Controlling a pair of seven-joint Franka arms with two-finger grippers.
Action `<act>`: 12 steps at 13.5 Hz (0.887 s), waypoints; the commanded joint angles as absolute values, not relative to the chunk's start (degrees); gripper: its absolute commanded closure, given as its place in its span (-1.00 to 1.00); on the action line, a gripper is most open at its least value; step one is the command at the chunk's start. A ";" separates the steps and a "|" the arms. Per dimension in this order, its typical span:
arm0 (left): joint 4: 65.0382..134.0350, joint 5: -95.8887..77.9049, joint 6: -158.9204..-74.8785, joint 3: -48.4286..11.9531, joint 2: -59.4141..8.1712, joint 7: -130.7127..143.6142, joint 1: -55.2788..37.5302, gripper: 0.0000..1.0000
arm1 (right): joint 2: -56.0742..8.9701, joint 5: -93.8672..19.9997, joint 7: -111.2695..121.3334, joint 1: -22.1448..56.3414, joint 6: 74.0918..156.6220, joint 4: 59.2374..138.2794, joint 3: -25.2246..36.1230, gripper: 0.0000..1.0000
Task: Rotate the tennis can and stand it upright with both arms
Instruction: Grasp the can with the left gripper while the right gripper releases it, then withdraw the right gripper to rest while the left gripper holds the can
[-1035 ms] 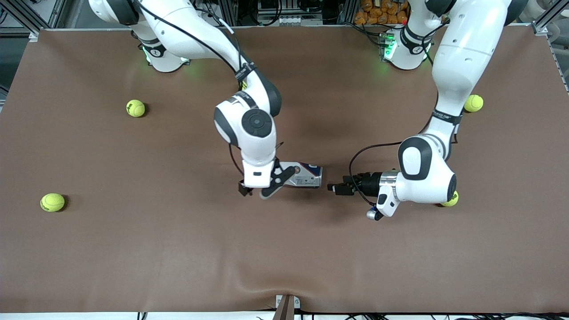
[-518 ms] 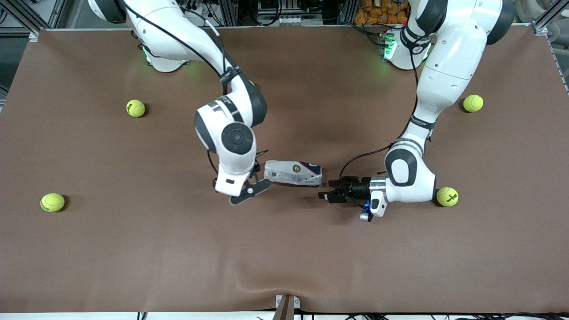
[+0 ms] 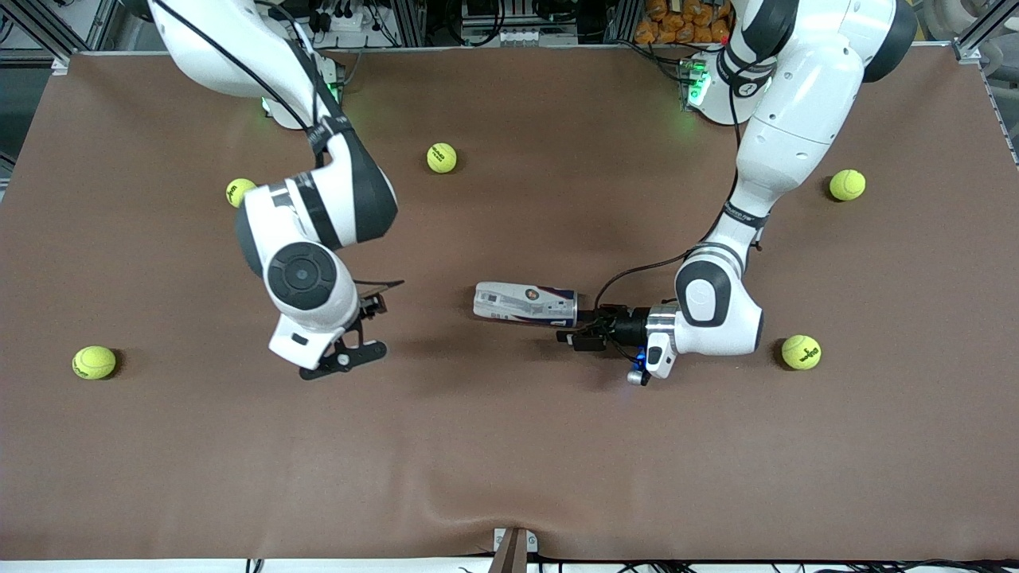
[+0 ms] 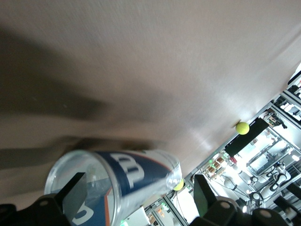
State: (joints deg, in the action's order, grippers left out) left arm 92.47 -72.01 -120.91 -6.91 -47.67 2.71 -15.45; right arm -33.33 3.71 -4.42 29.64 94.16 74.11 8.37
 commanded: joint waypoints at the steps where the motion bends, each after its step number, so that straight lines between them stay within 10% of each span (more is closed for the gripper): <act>1: 95.01 -73.39 -121.11 -7.56 -46.14 2.02 -15.38 -1.00 | -30.59 3.78 -4.66 25.50 92.20 76.29 6.94 -1.00; 12: 99.49 -82.18 -121.20 -9.93 -45.79 -12.21 -16.96 -1.00 | -28.05 0.97 4.31 19.34 89.65 76.20 6.85 -1.00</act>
State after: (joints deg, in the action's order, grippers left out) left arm 97.01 -80.66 -120.91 -9.70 -47.65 -9.30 -16.97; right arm -31.26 1.36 4.02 19.67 90.04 74.49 7.52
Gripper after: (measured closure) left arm 0.000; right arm 0.000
